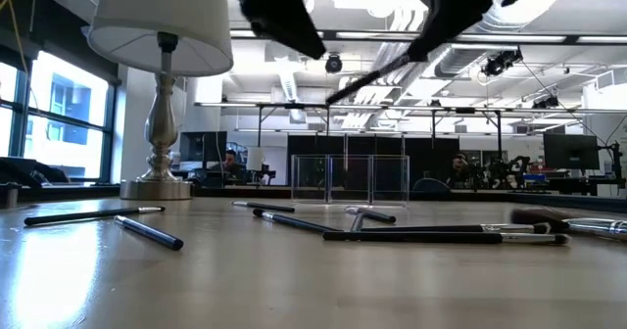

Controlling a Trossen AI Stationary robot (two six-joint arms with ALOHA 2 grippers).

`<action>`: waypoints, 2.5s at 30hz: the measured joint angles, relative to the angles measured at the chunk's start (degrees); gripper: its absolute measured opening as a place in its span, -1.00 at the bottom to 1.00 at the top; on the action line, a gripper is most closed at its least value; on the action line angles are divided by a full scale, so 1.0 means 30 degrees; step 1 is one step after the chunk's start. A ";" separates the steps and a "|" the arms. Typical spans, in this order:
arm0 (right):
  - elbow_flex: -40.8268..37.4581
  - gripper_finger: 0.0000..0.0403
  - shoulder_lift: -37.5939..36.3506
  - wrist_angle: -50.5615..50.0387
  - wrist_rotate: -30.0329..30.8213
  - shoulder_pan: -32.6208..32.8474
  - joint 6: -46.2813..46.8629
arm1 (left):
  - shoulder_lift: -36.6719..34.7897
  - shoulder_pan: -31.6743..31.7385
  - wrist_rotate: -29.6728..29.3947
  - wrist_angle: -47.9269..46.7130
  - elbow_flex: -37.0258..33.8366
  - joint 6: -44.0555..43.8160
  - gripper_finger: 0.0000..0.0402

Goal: Put items in baskets/containers
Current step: Put the foundation brush into the transparent organizer

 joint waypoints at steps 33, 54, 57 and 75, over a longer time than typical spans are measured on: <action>0.0007 -1.00 -0.0423 0.2557 -0.1869 0.0015 -0.1961 | 0.3082 0.0901 -0.0251 0.2756 0.1690 -0.4529 -0.28; 0.0007 -0.77 -0.0662 0.2965 -0.1289 -0.0001 -0.2000 | 0.3074 0.1122 0.1370 0.3272 0.1668 -0.4102 -0.84; 0.0007 -0.61 -0.1203 0.2418 -0.1097 -0.0022 -0.1777 | 0.3074 0.1129 -0.0265 0.3591 0.1668 -0.4526 -0.84; 0.0015 -0.34 -0.5984 -0.3458 -0.1849 0.0058 0.4612 | 0.3053 -0.0908 -0.8812 2.7188 -1.1056 -0.6273 -0.84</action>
